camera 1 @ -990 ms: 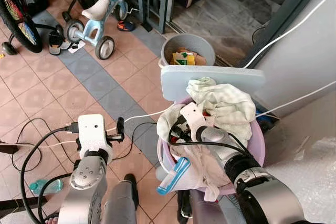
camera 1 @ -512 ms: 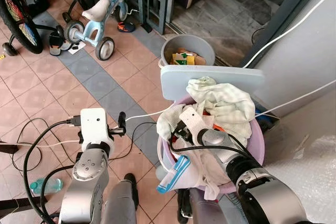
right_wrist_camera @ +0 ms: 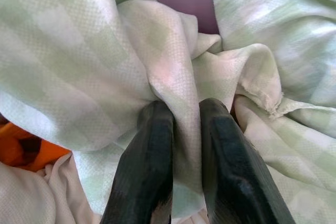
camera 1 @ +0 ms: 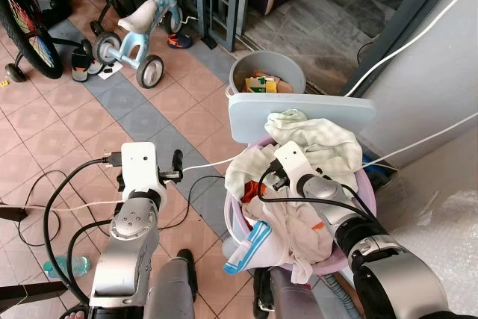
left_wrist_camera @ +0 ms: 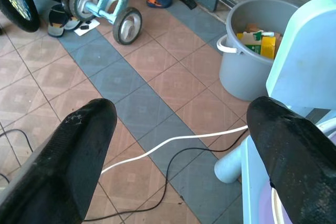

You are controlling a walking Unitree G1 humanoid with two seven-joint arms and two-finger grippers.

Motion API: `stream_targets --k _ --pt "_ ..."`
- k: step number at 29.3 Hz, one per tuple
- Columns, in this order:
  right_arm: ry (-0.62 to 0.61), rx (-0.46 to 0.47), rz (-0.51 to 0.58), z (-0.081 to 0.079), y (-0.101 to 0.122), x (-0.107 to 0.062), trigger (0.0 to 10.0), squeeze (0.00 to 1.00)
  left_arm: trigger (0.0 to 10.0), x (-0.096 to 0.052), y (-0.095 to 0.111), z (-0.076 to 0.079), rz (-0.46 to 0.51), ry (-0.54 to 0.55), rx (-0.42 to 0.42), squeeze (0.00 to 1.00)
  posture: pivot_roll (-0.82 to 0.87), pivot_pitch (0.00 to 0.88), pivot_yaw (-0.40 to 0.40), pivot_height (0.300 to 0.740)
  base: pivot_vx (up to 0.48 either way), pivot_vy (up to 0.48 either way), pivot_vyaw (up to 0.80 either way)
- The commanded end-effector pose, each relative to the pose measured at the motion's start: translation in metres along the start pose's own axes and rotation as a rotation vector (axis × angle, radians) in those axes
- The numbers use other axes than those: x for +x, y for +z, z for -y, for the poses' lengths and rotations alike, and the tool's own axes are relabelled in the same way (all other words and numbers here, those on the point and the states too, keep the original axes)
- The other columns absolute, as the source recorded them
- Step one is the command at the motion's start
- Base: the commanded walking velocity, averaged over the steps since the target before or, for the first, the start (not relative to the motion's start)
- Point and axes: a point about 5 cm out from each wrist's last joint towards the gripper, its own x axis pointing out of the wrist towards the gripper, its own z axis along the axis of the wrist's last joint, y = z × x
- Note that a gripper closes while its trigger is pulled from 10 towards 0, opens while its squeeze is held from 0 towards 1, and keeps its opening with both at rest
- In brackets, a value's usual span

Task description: Clothes washing

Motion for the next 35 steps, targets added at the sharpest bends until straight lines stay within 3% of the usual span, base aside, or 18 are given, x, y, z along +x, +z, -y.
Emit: stream_targets --k 1,8,16,20,24,31,35 --pt "-0.042 0.026 0.025 0.008 -0.001 -0.003 0.0 0.0 10.0 0.001 -0.005 -0.001 -0.017 -0.003 0.003 0.0 0.06 0.138 -0.017 0.74 0.0 0.0 0.0" --pt "-0.214 0.083 0.159 0.046 0.013 -0.018 0.0 0.0 10.0 0.013 -0.003 0.002 0.006 -0.021 0.028 0.0 0.03 0.095 -0.007 0.74 0.0 0.0 0.0" --pt "-0.292 0.09 0.223 0.059 0.016 -0.027 0.0 0.0 10.0 0.014 -0.005 0.002 0.013 -0.028 0.037 0.0 0.02 0.067 -0.002 0.74 0.0 0.0 0.0" --pt "-0.43 0.053 0.385 0.08 0.039 -0.042 0.0 0.0 10.0 0.016 -0.002 0.001 0.045 -0.017 0.033 0.0 0.03 0.06 -0.001 0.74 0.0 0.0 0.0" --pt "-0.508 0.022 0.441 0.089 0.046 -0.05 0.0 0.0 10.0 0.016 -0.003 -0.001 0.039 -0.01 0.031 0.0 0.02 0.045 -0.004 0.74 0.0 0.0 0.0" --pt "-0.482 0.005 0.505 0.084 0.044 -0.064 0.0 0.0 10.0 0.015 -0.009 -0.003 0.027 -0.005 0.037 0.0 0.02 0.031 -0.007 0.74 0.0 0.0 0.0" --pt "-0.347 0.047 0.538 0.065 0.041 -0.065 0.0 0.0 10.0 0.019 -0.01 0.0 0.025 -0.008 0.039 0.0 0.01 0.019 -0.005 0.74 0.0 0.0 0.0"
